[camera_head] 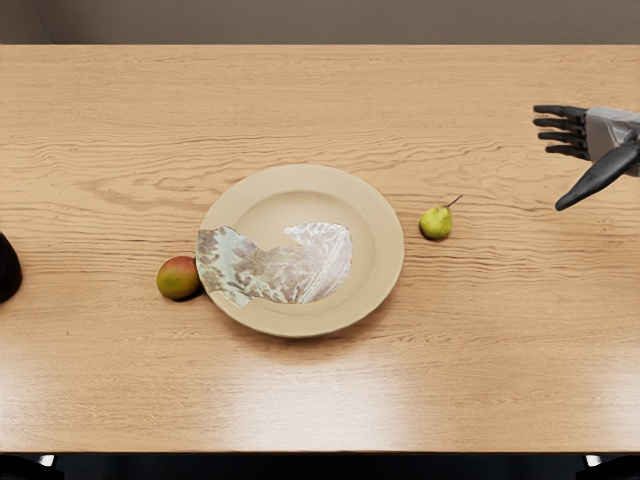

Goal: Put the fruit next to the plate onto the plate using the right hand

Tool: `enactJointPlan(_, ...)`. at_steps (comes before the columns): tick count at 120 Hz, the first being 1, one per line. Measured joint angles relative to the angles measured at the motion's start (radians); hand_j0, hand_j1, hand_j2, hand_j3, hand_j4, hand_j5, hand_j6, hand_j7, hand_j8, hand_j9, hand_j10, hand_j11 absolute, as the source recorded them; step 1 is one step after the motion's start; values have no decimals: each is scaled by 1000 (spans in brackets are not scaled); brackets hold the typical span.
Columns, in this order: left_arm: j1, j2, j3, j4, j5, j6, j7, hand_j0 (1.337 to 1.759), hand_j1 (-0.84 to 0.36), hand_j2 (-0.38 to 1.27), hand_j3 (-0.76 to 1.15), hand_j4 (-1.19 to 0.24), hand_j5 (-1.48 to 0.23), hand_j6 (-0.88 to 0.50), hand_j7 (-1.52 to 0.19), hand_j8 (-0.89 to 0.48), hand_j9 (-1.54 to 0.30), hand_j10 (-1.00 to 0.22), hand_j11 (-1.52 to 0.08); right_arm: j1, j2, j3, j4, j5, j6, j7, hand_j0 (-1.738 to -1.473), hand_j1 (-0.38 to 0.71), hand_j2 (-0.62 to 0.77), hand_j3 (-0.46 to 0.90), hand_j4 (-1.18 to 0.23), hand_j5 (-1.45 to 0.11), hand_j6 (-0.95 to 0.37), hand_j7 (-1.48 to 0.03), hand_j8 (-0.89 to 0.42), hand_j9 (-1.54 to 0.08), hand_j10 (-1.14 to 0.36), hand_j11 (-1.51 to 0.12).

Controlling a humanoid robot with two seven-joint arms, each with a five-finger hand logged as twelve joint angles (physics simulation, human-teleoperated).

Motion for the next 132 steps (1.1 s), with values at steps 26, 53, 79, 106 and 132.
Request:
enactJointPlan(26,0,0,0,0,0,0,0,1658,346,0,0,-2,-3,-2,-3,-2,-3,-2,-3,10,26,-1,4,30,0,-49,-1658,-329,-2,0,-20,-25,-21,-24,-20,-24,-19,-24)
enactJointPlan(53,0,0,0,0,0,0,0,1658,346,0,0,-2,-3,-2,-3,-2,-3,-2,-3,10,148,7,6,-193,0,209,-1658,-320,-3,0,-28,-34,-28,-34,-27,-34,-27,-34)
enactJointPlan(79,0,0,0,0,0,0,0,1658,346,0,0,-2,-3,-2,-3,-2,-3,-2,-3,4,194,-38,4,-343,0,458,-1658,-319,-3,0,-29,-35,-30,-35,-29,-35,-28,-35)
enactJointPlan(106,0,0,0,0,0,0,0,1658,346,0,0,-2,-3,-2,-3,-2,-3,-2,-3,4,221,-105,-94,-362,0,518,-1658,-335,0,0,-17,-19,-17,-18,-16,-18,-16,-18)
enactJointPlan(132,0,0,0,0,0,0,0,1658,346,0,0,-2,-3,-2,-3,-2,-3,-2,-3,3,296,-127,-265,-338,0,607,-1658,-338,1,0,-14,-15,-14,-14,-13,-15,-13,-15)
